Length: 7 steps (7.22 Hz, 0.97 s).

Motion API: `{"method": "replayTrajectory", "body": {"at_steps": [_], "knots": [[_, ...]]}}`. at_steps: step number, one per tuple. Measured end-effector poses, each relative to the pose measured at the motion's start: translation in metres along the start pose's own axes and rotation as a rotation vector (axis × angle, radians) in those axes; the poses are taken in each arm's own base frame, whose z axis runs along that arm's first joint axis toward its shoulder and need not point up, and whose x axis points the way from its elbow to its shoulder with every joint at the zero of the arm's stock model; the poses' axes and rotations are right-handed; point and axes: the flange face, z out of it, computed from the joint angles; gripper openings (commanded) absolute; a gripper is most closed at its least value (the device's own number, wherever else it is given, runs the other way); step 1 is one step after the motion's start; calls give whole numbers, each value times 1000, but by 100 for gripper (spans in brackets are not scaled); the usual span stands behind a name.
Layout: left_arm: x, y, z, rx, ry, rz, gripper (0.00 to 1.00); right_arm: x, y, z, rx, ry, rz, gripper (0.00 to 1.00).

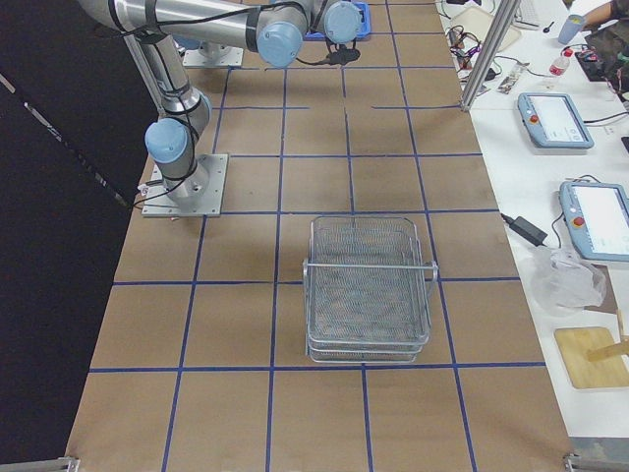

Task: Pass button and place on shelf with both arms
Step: 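Bring the open right gripper to the button held by the left gripper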

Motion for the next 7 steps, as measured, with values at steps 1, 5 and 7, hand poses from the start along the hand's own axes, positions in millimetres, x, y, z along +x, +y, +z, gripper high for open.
{"method": "replayTrajectory", "body": {"at_steps": [1, 5, 7], "knots": [[0, 0, 0, 1, 0, 0, 0, 0, 1, 0, 3, -5, -9, 100], [2, -1, 1, 2, 1, 1, 0, -8, 8, -1, -17, -55, -29, 100], [2, -1, 1, 2, 2, 1, 0, -11, 6, 3, -29, -54, -2, 100]]}}
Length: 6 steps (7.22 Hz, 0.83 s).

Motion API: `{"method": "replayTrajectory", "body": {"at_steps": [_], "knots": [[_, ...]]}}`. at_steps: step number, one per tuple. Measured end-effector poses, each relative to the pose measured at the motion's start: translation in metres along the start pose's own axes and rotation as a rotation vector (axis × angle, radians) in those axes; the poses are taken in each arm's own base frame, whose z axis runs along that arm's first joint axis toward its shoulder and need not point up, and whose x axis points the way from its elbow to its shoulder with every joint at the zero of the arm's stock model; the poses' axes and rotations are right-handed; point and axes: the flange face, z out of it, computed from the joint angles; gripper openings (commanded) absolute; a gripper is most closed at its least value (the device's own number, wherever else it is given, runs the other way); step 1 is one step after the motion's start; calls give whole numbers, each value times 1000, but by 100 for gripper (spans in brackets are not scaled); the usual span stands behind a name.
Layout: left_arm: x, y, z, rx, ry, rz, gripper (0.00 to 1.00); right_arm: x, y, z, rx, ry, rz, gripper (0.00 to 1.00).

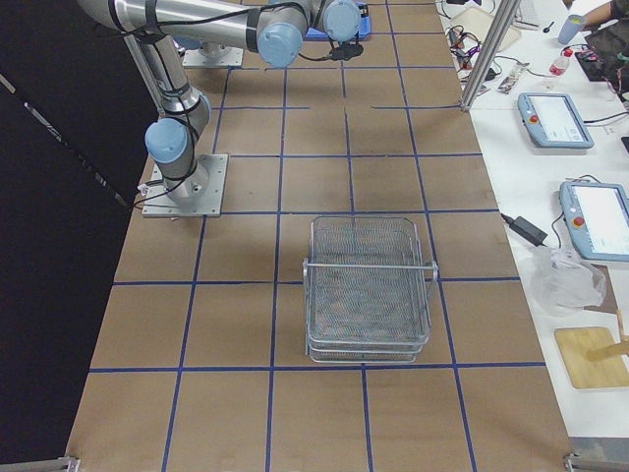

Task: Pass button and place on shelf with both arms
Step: 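Bring the open right gripper to the button held by the left gripper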

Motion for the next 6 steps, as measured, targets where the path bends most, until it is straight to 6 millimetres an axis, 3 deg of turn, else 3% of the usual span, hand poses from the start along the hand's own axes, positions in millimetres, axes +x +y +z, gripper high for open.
{"method": "replayTrajectory", "body": {"at_steps": [4, 6], "knots": [[3, -2, -4, 5, -5, 5, 0, -2, -8, 15, -10, 30, 43, 100], [3, -3, -5, 6, -5, 7, 0, 0, -2, 24, -13, 48, 45, 90]]}}
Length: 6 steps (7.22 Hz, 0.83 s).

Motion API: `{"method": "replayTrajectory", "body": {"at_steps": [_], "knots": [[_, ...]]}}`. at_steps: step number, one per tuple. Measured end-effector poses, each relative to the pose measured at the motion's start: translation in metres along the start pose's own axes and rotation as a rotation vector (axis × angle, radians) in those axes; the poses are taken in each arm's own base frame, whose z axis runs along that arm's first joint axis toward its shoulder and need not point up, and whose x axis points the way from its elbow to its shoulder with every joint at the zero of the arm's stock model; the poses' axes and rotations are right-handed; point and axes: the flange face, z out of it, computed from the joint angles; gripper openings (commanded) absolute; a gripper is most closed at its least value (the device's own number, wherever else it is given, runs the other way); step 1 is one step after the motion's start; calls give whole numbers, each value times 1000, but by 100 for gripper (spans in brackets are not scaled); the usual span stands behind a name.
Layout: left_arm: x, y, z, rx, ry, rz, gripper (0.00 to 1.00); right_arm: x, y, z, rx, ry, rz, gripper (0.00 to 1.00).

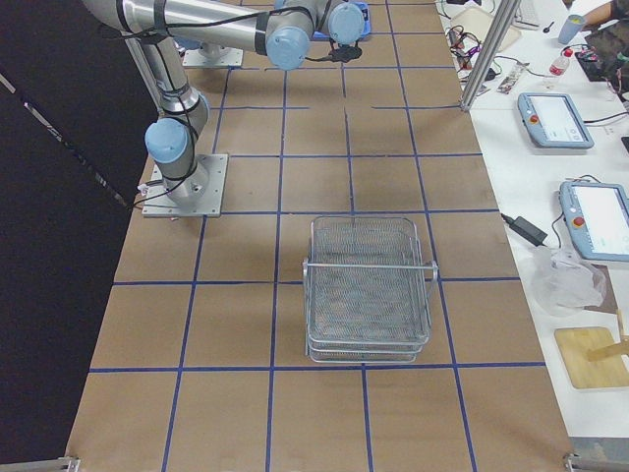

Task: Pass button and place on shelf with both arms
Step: 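Bring the open right gripper to the button held by the left gripper, then close the right gripper on the button beside the left gripper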

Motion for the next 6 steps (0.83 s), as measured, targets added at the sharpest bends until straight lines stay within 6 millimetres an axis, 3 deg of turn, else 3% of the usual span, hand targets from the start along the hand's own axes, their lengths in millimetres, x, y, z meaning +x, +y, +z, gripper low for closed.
{"method": "replayTrajectory", "body": {"at_steps": [1, 2, 4, 5, 6], "knots": [[0, 0, 1, -1, 2, -1, 0, 0, 1, 1, 0, 2, -1, 77], [-1, 1, 2, -2, 3, -3, 0, 0, 1, 1, 0, 1, -3, 45], [-1, 1, 2, -2, 4, -3, 0, 0, 1, 2, -4, 1, -1, 6], [-1, 1, 2, -2, 3, -2, 0, -1, 0, 2, -5, 2, 2, 0], [-1, 1, 2, -2, 3, -3, 0, 0, 0, 2, -5, 2, 2, 0]]}}
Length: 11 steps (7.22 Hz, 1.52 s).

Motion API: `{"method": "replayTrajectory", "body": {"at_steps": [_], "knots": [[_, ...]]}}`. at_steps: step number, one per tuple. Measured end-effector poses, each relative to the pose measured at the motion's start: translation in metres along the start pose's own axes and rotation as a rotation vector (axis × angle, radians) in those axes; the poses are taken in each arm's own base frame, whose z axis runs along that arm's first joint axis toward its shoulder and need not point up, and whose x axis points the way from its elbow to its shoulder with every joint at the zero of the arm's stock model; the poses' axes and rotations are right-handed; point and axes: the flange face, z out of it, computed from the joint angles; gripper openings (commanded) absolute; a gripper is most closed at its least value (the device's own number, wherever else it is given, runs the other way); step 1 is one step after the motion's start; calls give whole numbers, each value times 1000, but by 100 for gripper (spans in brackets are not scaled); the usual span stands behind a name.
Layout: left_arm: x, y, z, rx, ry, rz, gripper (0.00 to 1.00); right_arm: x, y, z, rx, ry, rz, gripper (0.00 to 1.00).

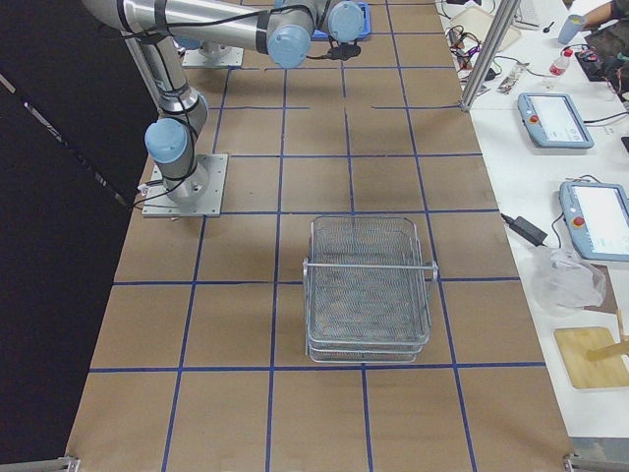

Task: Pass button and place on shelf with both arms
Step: 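Close the right gripper on the button beside the left gripper, then open and withdraw the left gripper while the right gripper carries the button away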

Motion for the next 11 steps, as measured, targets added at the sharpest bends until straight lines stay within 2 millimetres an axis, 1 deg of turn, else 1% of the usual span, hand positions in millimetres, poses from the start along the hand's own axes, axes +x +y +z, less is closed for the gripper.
{"method": "replayTrajectory", "body": {"at_steps": [1, 2, 4, 5, 11], "knots": [[0, 0, 1, -1, 1, 0, 22, 0, 1, 0, -4, -2, 1, 0], [-1, 1, 1, -1, 2, -1, 32, 0, 2, -1, -12, -7, 2, 0], [-1, 0, 2, 0, 3, -1, 33, 0, 4, -2, -16, -14, 0, 0], [-1, 1, 3, 0, 4, -1, 32, 0, 4, -3, -16, -16, 0, 0], [-3, 1, 5, 12, 12, -7, 31, 0, 4, -5, -13, -18, 0, 0]]}}
